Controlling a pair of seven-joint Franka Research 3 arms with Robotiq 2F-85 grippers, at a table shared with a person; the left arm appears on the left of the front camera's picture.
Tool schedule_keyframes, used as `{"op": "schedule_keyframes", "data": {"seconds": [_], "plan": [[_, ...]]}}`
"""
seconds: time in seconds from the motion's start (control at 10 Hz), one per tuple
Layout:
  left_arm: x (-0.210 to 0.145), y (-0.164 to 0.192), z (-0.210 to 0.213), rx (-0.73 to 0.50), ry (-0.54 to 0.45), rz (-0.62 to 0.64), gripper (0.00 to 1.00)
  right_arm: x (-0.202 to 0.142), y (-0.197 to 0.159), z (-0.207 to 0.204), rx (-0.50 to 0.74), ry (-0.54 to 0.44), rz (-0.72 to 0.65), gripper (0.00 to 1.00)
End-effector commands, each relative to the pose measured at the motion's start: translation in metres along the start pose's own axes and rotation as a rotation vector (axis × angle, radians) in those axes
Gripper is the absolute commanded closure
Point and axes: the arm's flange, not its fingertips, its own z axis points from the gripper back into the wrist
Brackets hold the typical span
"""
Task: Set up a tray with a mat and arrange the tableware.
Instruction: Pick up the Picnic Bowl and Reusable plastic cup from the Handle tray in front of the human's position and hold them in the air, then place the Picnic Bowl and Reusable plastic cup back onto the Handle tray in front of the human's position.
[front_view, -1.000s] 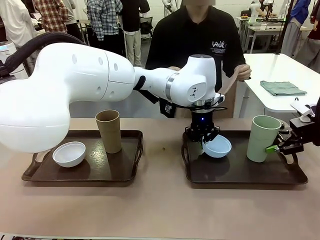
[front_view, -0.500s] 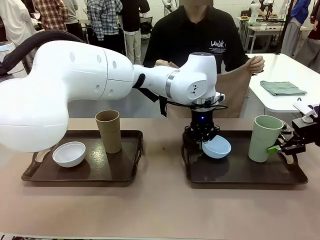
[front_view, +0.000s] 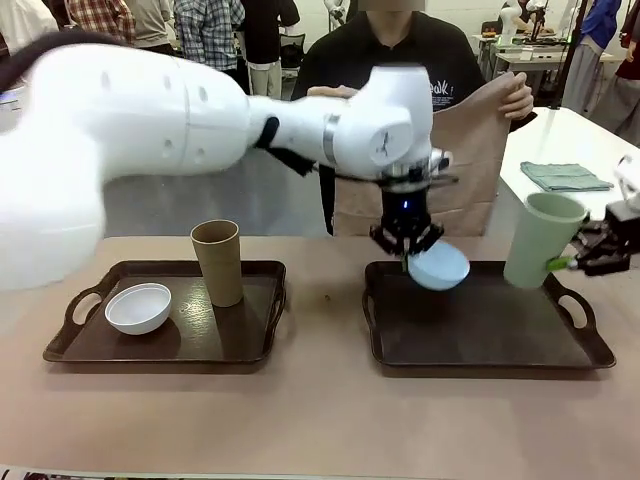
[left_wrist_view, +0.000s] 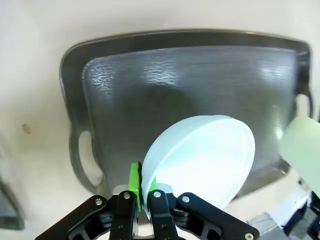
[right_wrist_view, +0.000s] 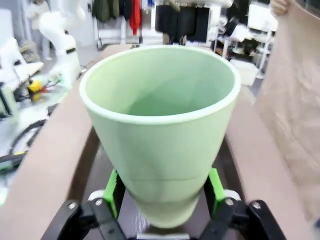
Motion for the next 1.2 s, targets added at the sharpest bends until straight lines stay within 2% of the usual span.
{"op": "schedule_keyframes", "data": {"seconds": [0.0, 0.2, 0.3, 0.4, 1.1], "plan": [[-0.032, -0.001, 0.061, -0.039, -0.070, -0.019, 1.00, 0.043, 0.014, 0.007, -0.049, -0.035, 0.034, 1.00], [-0.058, -0.019, 0.117, -0.016, -0.185, -0.041, 1.00, 0.084, 0.023, 0.016, -0.070, -0.027, 0.093, 1.00], [-0.063, -0.020, 0.127, 0.012, -0.214, -0.006, 1.00, 0.093, 0.024, 0.021, -0.107, -0.002, 0.127, 1.00], [-0.039, -0.022, 0.115, -0.059, -0.134, -0.050, 1.00, 0.076, 0.011, 0.022, -0.044, -0.013, 0.095, 1.00], [-0.039, -0.022, 0.115, -0.059, -0.134, -0.050, 1.00, 0.076, 0.011, 0.022, -0.044, -0.013, 0.095, 1.00]]}}
